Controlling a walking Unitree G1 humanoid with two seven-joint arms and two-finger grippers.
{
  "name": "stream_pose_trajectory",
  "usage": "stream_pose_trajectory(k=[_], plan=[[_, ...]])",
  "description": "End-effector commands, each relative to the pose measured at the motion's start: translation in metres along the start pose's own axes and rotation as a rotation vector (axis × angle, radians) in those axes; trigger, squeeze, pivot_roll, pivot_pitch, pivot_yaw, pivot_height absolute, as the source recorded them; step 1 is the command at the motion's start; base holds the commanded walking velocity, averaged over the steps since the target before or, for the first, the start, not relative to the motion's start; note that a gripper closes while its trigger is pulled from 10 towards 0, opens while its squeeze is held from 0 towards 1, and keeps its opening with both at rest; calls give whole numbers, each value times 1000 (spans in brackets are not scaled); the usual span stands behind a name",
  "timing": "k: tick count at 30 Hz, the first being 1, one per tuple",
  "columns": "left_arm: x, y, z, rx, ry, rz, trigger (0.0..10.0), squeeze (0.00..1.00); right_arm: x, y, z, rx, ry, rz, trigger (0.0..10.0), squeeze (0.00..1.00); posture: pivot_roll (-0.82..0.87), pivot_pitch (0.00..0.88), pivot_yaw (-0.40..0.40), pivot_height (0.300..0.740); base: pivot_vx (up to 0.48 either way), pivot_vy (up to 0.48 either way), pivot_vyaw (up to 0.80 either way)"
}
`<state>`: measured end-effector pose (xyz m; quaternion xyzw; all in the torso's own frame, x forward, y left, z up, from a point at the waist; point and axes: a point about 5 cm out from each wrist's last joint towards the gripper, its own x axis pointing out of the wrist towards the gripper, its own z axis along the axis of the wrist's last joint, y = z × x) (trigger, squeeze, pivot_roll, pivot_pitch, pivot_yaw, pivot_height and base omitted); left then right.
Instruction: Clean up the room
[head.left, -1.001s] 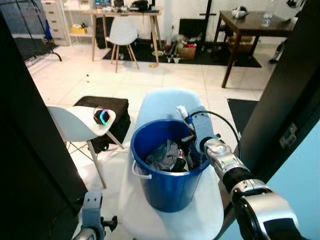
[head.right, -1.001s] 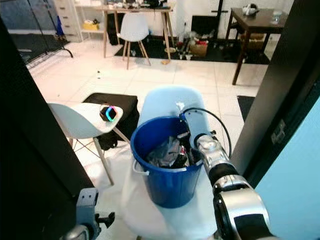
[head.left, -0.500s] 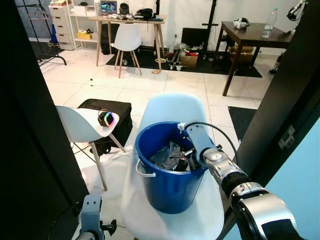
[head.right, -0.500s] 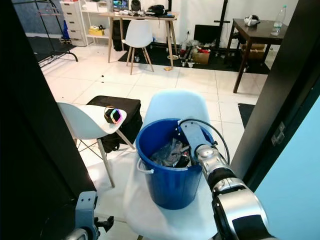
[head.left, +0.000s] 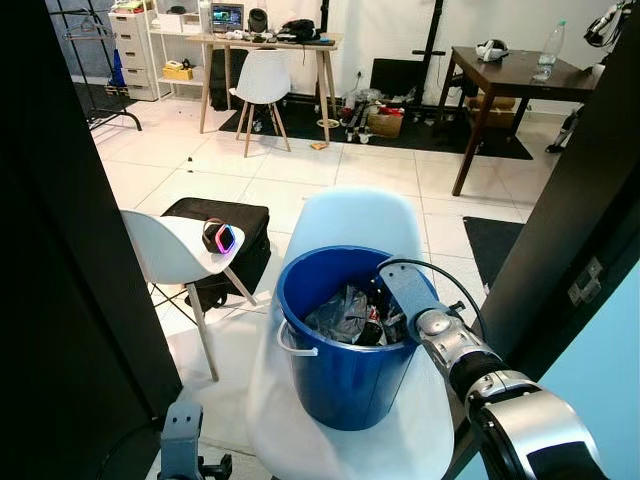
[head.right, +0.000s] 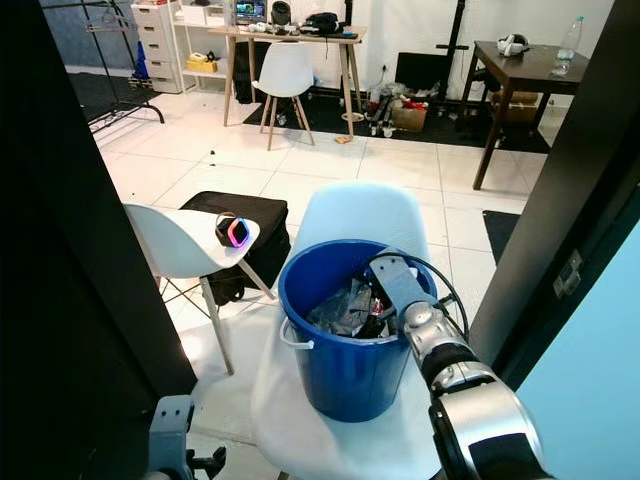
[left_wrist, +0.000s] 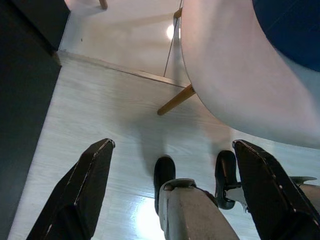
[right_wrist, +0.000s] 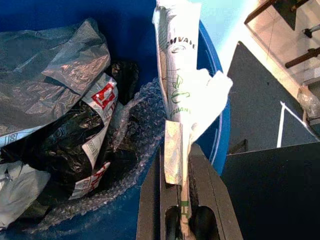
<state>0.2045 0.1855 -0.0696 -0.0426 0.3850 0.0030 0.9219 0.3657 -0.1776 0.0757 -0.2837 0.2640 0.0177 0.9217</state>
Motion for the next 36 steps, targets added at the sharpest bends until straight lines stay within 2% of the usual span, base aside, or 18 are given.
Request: stream_pose_trajectory(k=[1, 10, 11, 13, 14, 22, 29, 36], plan=[[-1, 5, 1, 31, -1, 0, 10000, 0, 0, 4, -4, 32, 4, 18, 10000, 0, 73, 0, -9, 740, 0, 0, 0], [-1, 3, 1, 41, -8, -9, 10000, 0, -1, 16, 7, 51, -46, 96, 10000, 0, 75, 0, -5, 740, 0, 0, 0], [-1, 3, 1, 42, -7, -9, 10000, 0, -1, 17, 8, 53, -56, 105, 10000, 31, 76, 0, -6, 740, 0, 0, 0], [-1, 2, 0, 42, -7, -10, 10000, 0, -1, 18, 10, 55, -63, 109, 10000, 31, 76, 0, -6, 740, 0, 0, 0], [-1, 2, -1, 43, -5, -9, 10000, 0, -1, 20, 12, 54, -73, 122, 10000, 1000, 79, 0, -8, 740, 0, 0, 0], [-2, 4, -4, 36, 6, -6, 10000, 0, -1, 17, 17, 48, -93, 89, 10000, 1000, 80, 0, -10, 740, 0, 0, 0], [-1, 3, -2, 36, 13, -10, 10000, 0, -1, 2, 18, 51, -109, 45, 10000, 1000, 61, 0, -4, 740, 0, 0, 0], [0, 2, -1, 38, 18, -13, 10000, 0, 0, -5, 17, 50, -113, 26, 10000, 1000, 55, 0, -4, 740, 0, 0, 0]])
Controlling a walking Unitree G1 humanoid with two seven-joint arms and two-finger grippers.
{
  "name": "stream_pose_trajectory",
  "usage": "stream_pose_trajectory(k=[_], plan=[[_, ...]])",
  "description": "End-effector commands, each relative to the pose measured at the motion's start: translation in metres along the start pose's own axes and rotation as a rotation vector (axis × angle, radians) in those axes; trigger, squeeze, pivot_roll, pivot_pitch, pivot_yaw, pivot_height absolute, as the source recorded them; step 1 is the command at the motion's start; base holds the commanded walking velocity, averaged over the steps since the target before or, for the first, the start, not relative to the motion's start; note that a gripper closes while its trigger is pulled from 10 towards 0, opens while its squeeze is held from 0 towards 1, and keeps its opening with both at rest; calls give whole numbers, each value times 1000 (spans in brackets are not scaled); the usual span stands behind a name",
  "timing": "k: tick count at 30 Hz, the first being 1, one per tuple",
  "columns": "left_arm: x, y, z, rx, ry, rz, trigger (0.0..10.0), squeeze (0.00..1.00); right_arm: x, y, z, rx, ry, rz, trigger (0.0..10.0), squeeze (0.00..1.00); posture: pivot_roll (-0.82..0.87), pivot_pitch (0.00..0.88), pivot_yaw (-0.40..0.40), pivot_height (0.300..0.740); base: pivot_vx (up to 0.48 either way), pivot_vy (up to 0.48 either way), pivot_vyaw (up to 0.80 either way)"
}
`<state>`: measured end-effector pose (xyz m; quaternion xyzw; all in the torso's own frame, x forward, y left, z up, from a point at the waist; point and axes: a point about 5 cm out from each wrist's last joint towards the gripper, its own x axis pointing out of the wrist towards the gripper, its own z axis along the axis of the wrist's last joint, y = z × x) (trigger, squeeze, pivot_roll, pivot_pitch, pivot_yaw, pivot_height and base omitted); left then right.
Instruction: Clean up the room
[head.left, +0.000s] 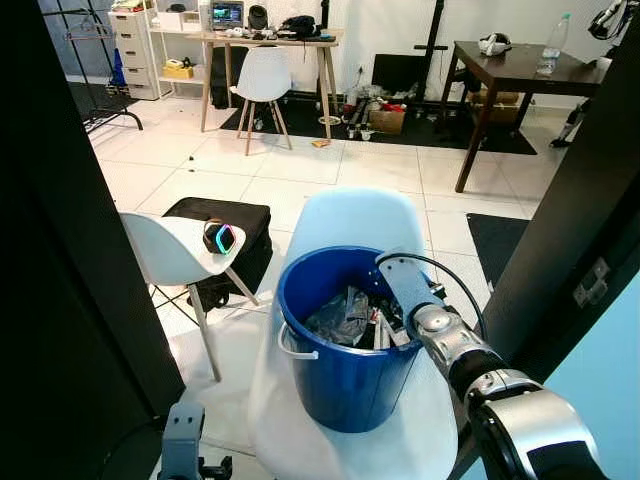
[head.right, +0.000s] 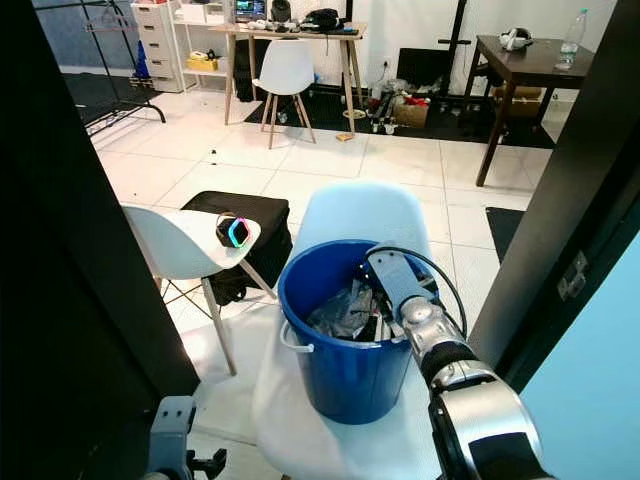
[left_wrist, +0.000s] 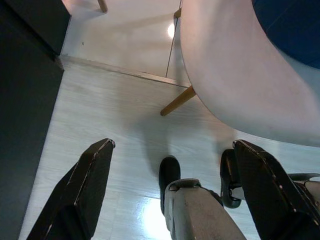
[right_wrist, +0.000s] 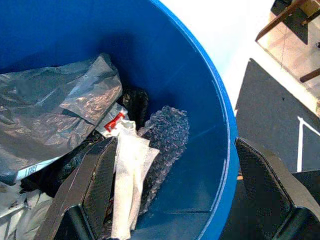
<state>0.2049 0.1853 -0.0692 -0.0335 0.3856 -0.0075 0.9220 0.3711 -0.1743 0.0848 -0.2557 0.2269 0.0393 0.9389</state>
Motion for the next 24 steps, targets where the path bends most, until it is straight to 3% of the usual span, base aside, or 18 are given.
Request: stream_pose_trajectory(k=[1, 2, 3, 5, 6, 8, 9, 11, 12, 17, 21, 24], plan=[[0, 2, -2, 9, 20, 1, 10000, 0, 0, -7, 5, 14, -29, -22, 10000, 1000, 52, 0, -4, 740, 0, 0, 0], [0, 2, -2, 9, 20, 1, 10000, 0, 0, -7, 5, 14, -29, -22, 10000, 1000, 52, 0, -4, 740, 0, 0, 0], [0, 2, -2, -2, 31, 10, 10000, 0, -1, -8, 4, 134, -64, 20, 10000, 714, 47, 0, -3, 740, 0, 0, 0], [0, 2, -2, -2, 31, 10, 10000, 0, -1, -8, 4, 134, -64, 20, 10000, 714, 47, 0, -3, 740, 0, 0, 0], [0, 2, -3, -10, 43, 18, 10000, 0, -2, -10, 5, 280, -138, 75, 10000, 0, 47, 0, -4, 740, 0, 0, 0], [0, 2, -3, -10, 43, 18, 10000, 0, -2, -10, 5, 280, -138, 75, 10000, 0, 47, 0, -4, 740, 0, 0, 0], [0, 3, -5, -12, 61, 30, 10000, 0, -5, -8, 2, 430, -200, 187, 10000, 0, 42, 0, -3, 740, 0, 0, 0], [0, 3, -5, -12, 61, 30, 10000, 0, -5, -8, 2, 430, -200, 187, 10000, 0, 42, 0, -3, 740, 0, 0, 0], [-1, 4, -9, -10, 80, 41, 10000, 0, -10, -5, -6, 465, -251, 320, 10000, 0, 29, 0, 6, 740, 0, 0, 0], [-3, 7, -14, -2, 106, 53, 10000, 0, -17, -4, -23, 466, -257, 461, 10000, 0, 26, 0, 4, 740, -50, 0, 0], [-4, 9, -17, 4, 120, 62, 10000, 0, -19, -13, -36, 462, -225, 431, 10000, 0, 27, 0, -4, 740, -257, 0, 0], [-4, 9, -18, 7, 127, 64, 10000, 0, -17, -19, -43, 416, -170, 327, 10000, 0, 30, 0, -8, 740, -260, 0, 0]])
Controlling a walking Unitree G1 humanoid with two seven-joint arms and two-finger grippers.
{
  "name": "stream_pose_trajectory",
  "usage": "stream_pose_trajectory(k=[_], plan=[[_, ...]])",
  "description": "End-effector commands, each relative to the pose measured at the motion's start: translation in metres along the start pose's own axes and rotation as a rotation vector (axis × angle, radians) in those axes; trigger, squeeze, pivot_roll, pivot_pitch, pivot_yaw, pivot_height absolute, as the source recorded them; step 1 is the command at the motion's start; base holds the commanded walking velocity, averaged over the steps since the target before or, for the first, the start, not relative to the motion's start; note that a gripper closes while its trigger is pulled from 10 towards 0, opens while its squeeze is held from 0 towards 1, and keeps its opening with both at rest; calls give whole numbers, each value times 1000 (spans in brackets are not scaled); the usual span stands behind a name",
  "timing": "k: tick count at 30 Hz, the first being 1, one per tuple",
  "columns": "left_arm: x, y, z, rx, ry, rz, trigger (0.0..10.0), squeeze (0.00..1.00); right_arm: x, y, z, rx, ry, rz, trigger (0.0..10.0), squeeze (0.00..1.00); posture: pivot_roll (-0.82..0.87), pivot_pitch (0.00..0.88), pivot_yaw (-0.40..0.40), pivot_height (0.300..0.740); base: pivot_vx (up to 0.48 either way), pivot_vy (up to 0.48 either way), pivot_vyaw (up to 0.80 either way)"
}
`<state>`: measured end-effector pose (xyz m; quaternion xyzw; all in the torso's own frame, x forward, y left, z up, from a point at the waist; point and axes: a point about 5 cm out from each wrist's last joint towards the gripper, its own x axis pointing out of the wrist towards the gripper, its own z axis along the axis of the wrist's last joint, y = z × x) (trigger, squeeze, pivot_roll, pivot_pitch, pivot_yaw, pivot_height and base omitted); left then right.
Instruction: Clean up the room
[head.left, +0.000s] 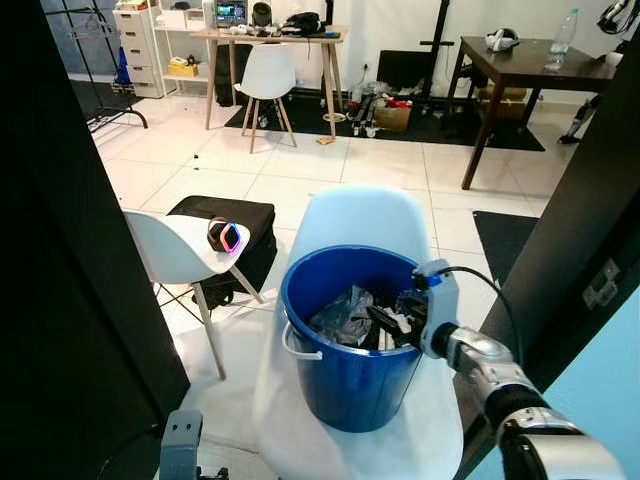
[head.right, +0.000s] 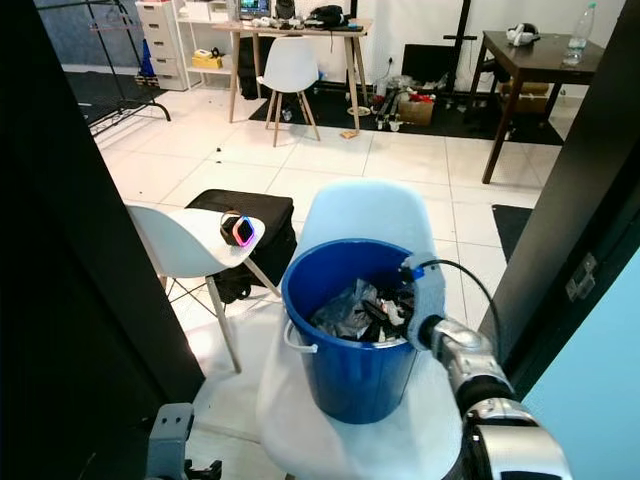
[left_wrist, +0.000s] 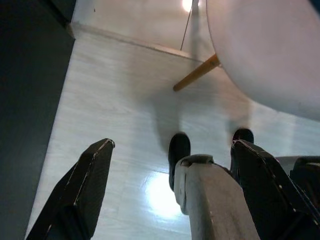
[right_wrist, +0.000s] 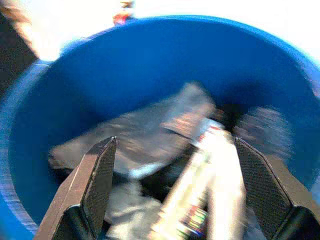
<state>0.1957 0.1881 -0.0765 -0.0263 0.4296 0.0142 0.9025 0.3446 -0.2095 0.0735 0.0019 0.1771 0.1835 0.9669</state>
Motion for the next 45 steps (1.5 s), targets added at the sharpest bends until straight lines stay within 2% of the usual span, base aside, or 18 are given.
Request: stream_pose_trajectory(k=[1, 4, 6, 8, 9, 10, 11, 13, 21, 24, 31, 33, 35, 37, 40, 42, 44, 45], plan=[[-2, 6, -7, 12, 32, 16, 10000, 0, -1, -2, -6, -18, 28, -43, 10000, 0, 30, 0, -8, 740, -262, 0, 0], [-2, 5, -7, 14, 33, 15, 10000, 0, -1, -3, -6, -22, 29, -54, 10000, 0, 31, 0, -9, 740, -259, 0, 0], [-1, 4, -6, 14, 33, 12, 10000, 0, -5, -8, -15, -38, 114, -74, 10000, 0, 36, 0, -13, 740, -261, 0, 0], [-1, 4, -6, 14, 33, 12, 10000, 0, -5, -8, -15, -38, 114, -74, 10000, 0, 36, 0, -13, 740, -259, 0, 0], [-1, 4, -6, 14, 34, 10, 10000, 0, -10, -13, -23, -95, 194, -88, 10000, 0, 36, 0, -13, 740, -262, 0, 0], [-1, 4, -6, 14, 34, 10, 10000, 0, -10, -13, -23, -95, 194, -88, 10000, 0, 36, 0, -13, 740, -262, 0, 0], [-2, 4, -7, 15, 37, 8, 10000, 0, -16, -19, -32, -115, 269, -105, 10000, 0, 31, 0, -12, 740, -259, 0, 0], [-2, 4, -8, 17, 41, 6, 10000, 0, -22, -25, -39, -114, 324, -121, 10000, 0, 28, 0, -10, 740, -259, 0, 0], [-2, 1, -11, 28, 51, -11, 10000, 0, -31, -32, -48, -58, 357, -156, 10000, 0, 23, 0, -2, 740, -261, 0, 0], [-2, 0, -11, 31, 51, -15, 10000, 0, -27, -27, -43, 25, 282, -107, 10000, 0, 24, 0, -2, 740, -262, 0, 0], [-2, -1, -11, 26, 52, -16, 10000, 0, -27, -28, -39, 35, 247, -86, 10000, 0, 26, 0, -4, 740, -261, 0, 0], [-2, -1, -13, 26, 56, -17, 10000, 0, -25, -28, -29, 55, 164, -83, 10000, 0, 24, 0, -3, 740, -259, 0, 0], [-3, -1, -15, 28, 63, -17, 10000, 0, -20, -27, -7, 186, -34, -40, 10000, 0, 22, 0, -1, 740, -244, 0, 0], [-3, 0, -17, 24, 64, -10, 10000, 0, -19, -26, 7, 266, -164, -11, 10000, 0, 22, 0, -1, 740, 0, 0, 0], [-4, 1, -19, 23, 67, -8, 10000, 0, -19, -25, 15, 313, -246, 5, 10000, 0, 26, 0, -2, 740, 0, 0, 0], [-5, 3, -21, 25, 73, -7, 10000, 0, -19, -25, 23, 396, -348, 37, 10000, 0, 28, 0, -3, 740, 0, 0, 0], [-5, 3, -21, 25, 73, -7, 10000, 0, -19, -25, 23, 396, -348, 37, 10000, 0, 28, 0, -3, 740, 0, 0, 0], [-5, 5, -22, 25, 78, -4, 10000, 0, -20, -25, 27, 445, -401, 54, 10000, 0, 28, 0, -3, 740, 0, 0, 0]])
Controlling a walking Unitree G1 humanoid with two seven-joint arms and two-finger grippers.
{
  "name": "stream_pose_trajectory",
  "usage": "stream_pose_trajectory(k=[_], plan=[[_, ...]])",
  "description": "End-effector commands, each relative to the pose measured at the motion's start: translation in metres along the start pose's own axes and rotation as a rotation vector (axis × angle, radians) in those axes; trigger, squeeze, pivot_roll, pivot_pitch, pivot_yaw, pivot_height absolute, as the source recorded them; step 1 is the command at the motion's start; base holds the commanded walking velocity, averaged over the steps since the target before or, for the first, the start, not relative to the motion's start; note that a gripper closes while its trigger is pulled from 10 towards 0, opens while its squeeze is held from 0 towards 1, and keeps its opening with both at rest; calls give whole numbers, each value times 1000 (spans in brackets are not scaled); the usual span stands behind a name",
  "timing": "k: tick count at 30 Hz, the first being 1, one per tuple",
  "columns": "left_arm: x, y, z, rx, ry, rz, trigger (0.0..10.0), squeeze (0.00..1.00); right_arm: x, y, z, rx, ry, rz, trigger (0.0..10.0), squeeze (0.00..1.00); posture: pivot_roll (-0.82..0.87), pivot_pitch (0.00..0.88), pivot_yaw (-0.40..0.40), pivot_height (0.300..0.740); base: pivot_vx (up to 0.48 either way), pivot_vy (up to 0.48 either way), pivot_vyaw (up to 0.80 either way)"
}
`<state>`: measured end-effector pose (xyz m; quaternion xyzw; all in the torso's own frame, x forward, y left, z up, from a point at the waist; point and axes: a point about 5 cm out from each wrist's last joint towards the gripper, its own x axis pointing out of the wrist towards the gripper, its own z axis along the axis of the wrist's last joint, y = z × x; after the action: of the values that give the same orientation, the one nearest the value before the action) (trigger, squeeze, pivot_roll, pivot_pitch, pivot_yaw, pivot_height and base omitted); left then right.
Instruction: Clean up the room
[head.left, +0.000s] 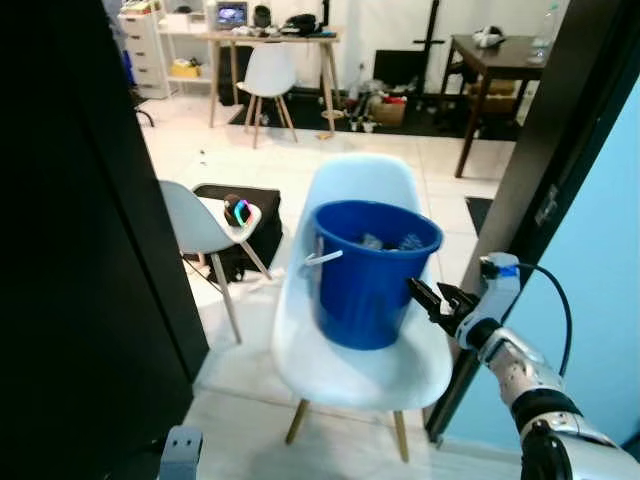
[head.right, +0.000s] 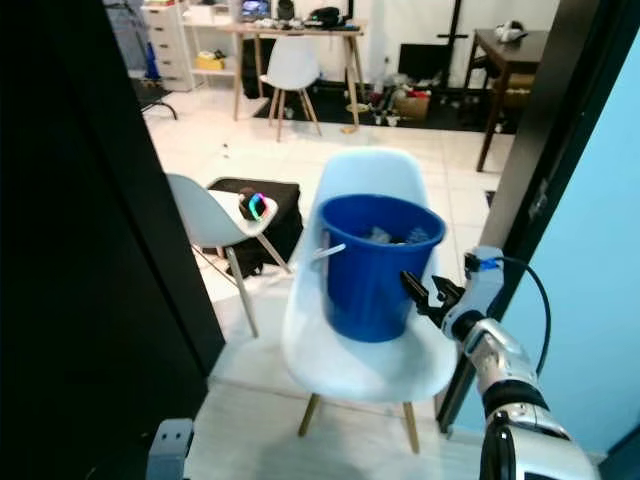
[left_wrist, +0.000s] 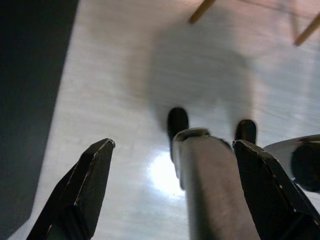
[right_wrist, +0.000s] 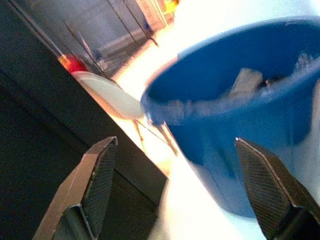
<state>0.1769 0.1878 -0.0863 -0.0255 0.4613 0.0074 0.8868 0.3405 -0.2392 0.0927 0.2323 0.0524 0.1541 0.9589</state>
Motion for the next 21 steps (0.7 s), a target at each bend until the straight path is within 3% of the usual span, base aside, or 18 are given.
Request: stream_pose_trajectory(k=[1, 4, 5, 6, 7, 10, 11, 13, 15, 16, 17, 18, 21], plan=[[-1, 4, -2, 18, 6, 6, 10000, 0, 4, 5, 10, 35, -68, 35, 10000, 0, 28, 0, -3, 740, 0, 0, 0], [-2, 6, -6, 16, 18, 10, 10000, 0, 4, 7, 11, 85, -96, 80, 10000, 0, 26, 0, -3, 740, 0, 0, 0], [-2, 6, -8, 15, 26, 11, 10000, 0, 3, 8, 3, 61, -30, 91, 10000, 0, 24, 0, -3, 740, 0, 0, 0], [-2, 6, -8, 15, 26, 11, 10000, 0, 3, 8, 3, 61, -30, 91, 10000, 0, 24, 0, -3, 740, 0, 0, 0], [-3, 5, -10, 15, 33, 10, 10000, 0, 0, 8, -12, -1, 85, 90, 10000, 0, 23, 0, -4, 740, 0, 0, 0], [-3, 5, -12, 15, 38, 10, 10000, 0, -3, 7, -23, -46, 165, 87, 10000, 0, 21, 0, -5, 740, 0, 0, 0], [-3, 4, -14, 15, 49, 8, 10000, 0, -12, 2, -41, -103, 307, 59, 10000, 0, 19, 0, -7, 740, -255, 0, 0], [-3, 4, -14, 15, 49, 8, 10000, 0, -12, 2, -41, -103, 307, 59, 10000, 0, 19, 0, -7, 740, -255, 0, 0], [-3, 2, -17, 16, 63, 6, 10000, 0, -31, -11, -68, -183, 520, -30, 10000, 0, 16, 0, -7, 740, -358, 0, 0], [-3, 2, -17, 16, 63, 6, 10000, 0, -31, -11, -68, -183, 520, -30, 10000, 0, 16, 0, -7, 740, -375, 0, 0], [-3, 2, -18, 17, 69, 5, 10000, 0, -43, -19, -80, -237, 624, -102, 10000, 0, 13, 0, -6, 740, -371, 0, 0], [-3, 2, -18, 17, 69, 5, 10000, 0, -43, -19, -80, -237, 624, -102, 10000, 0, 13, 0, -6, 740, -371, 0, 0], [-4, 5, -21, 18, 80, 9, 10000, 0, -64, -30, -99, -270, 729, -234, 10000, 0, 12, 0, -11, 740, -373, 0, 0]])
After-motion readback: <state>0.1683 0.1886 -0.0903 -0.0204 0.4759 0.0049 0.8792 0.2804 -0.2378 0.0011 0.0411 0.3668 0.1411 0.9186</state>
